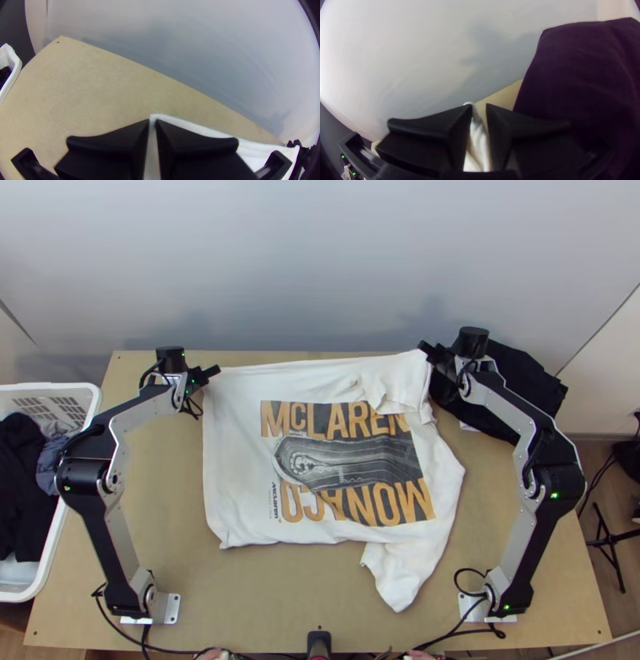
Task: Fold the t-shirt
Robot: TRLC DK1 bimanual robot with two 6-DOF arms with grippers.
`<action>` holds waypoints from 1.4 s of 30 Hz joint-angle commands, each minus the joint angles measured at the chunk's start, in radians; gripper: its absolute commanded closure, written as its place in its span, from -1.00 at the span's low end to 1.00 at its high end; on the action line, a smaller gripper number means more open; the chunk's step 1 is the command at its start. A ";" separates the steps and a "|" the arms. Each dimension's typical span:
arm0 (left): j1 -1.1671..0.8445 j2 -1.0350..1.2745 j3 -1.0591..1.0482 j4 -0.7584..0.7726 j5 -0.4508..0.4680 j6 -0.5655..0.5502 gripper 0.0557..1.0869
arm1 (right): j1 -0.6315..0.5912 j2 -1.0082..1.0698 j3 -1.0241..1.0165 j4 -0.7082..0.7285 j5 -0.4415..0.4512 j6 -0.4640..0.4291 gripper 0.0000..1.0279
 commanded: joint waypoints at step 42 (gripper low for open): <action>-0.198 -1.002 -0.425 -0.847 0.151 0.163 -0.92 | -0.033 -1.090 -0.940 -1.085 -0.302 -0.087 0.68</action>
